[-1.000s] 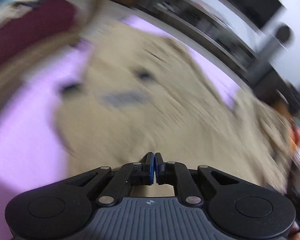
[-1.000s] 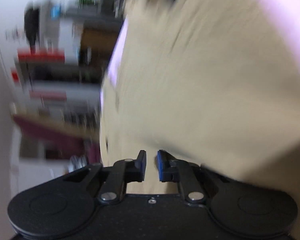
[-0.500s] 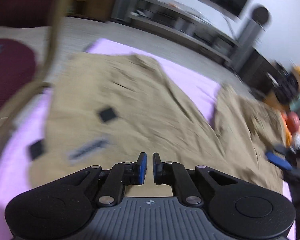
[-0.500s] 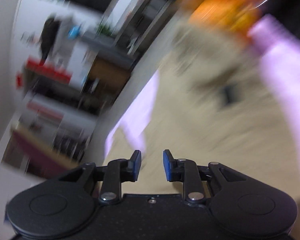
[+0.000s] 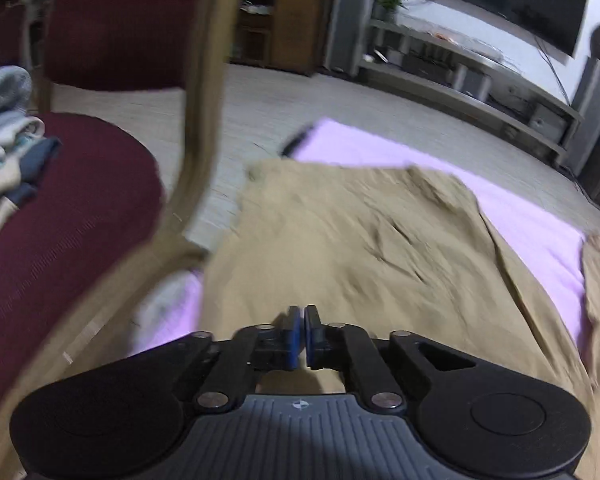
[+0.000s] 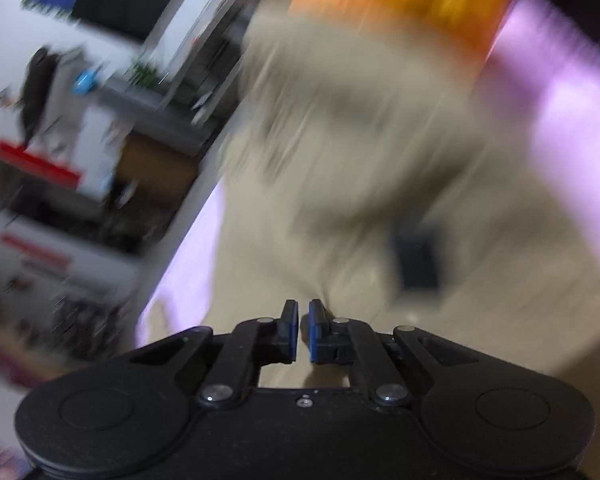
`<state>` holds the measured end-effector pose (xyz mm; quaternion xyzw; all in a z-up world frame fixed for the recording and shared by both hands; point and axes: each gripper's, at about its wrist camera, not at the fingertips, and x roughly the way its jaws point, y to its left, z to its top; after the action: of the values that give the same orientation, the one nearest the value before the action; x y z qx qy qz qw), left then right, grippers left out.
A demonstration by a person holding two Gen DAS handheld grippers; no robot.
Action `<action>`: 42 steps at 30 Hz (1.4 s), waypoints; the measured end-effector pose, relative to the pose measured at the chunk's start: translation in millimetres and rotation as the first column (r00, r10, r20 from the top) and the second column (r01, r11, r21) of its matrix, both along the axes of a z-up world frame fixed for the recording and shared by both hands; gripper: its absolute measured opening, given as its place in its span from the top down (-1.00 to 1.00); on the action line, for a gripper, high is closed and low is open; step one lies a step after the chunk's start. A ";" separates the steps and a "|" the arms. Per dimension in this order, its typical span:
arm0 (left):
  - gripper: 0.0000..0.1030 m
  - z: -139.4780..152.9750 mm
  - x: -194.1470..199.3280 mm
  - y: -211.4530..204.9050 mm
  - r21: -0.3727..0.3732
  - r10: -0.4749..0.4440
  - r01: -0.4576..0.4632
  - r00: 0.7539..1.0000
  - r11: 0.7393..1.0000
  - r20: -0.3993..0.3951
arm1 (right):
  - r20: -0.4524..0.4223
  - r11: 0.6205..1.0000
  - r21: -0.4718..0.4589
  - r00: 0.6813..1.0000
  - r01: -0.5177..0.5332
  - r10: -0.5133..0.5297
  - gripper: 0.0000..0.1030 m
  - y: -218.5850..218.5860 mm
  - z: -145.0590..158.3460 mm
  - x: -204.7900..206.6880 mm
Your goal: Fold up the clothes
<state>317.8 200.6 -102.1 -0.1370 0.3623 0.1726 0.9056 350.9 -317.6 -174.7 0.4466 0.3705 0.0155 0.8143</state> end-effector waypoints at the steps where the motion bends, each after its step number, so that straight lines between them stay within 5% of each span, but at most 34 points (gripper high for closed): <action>1: 0.92 4.8 -0.6 4.2 -0.033 -0.020 0.021 1.000 0.999 0.022 | 0.021 1.000 -0.006 1.000 -0.008 0.008 0.60 1.5 6.5 0.6; 5: 0.89 17.4 -15.9 -7.3 -0.140 -0.188 0.203 0.975 0.969 0.115 | 0.111 0.962 0.037 0.957 -0.272 0.267 0.60 70.1 25.5 18.6; 8: 0.85 15.4 -22.0 -20.6 -0.134 -0.300 0.315 0.946 0.940 0.121 | 0.128 0.847 0.055 0.845 -0.528 0.519 0.58 150.8 32.6 40.1; 10: 0.82 10.3 -18.4 -24.0 -0.052 -0.309 0.315 0.946 0.948 0.094 | 0.117 0.740 0.087 0.745 -0.667 0.657 0.48 200.2 30.4 56.1; 14: 0.81 -16.7 8.2 -0.7 0.030 -0.164 0.164 0.986 0.986 -0.009 | -0.015 0.636 0.057 0.636 -0.770 0.772 0.54 260.8 9.9 90.2; 16: 0.80 -17.4 20.1 7.9 0.059 -0.107 0.107 0.994 0.993 -0.008 | -0.019 0.668 0.106 0.671 -0.736 0.742 0.91 251.3 -1.1 103.3; 17: 0.80 -16.9 27.8 8.0 0.088 -0.079 0.081 0.997 0.993 -0.021 | -0.022 0.714 0.110 0.717 -0.691 0.697 1.00 238.0 -6.3 108.1; 20: 0.81 -13.7 49.1 9.3 0.161 -0.010 0.018 0.999 0.987 -0.052 | -0.024 0.897 0.086 0.899 -0.435 0.438 1.00 178.1 -4.5 110.5; 22: 0.83 -5.6 50.4 9.1 0.179 0.009 0.000 0.999 0.984 -0.049 | -0.051 0.973 0.051 0.972 -0.225 0.228 0.91 133.9 4.8 96.7; 24: 0.81 8.4 40.0 4.7 0.166 -0.007 0.011 1.000 0.986 -0.025 | -0.058 0.983 0.027 0.982 -0.179 0.181 0.71 106.7 21.5 84.3; 30: 0.60 47.2 -17.6 -41.0 0.062 -0.191 0.190 0.982 0.980 0.004 | 0.036 0.947 0.002 0.947 -0.320 0.320 0.56 69.2 105.0 4.1; 36: 0.53 81.7 -78.0 -97.4 -0.030 -0.381 0.382 0.924 0.924 0.045 | 0.125 0.964 -0.049 0.956 -0.262 0.266 0.37 19.8 174.6 -63.6; 42: 0.52 78.2 -76.0 -176.3 -0.058 -0.498 0.501 0.866 0.864 0.049 | 0.163 0.974 -0.201 0.976 -0.108 0.142 0.22 -17.8 194.0 -84.1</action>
<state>241.8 24.3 -23.9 -0.0723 0.3764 -0.0823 0.9199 266.8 -335.4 19.3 0.3390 0.3244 0.0705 0.8803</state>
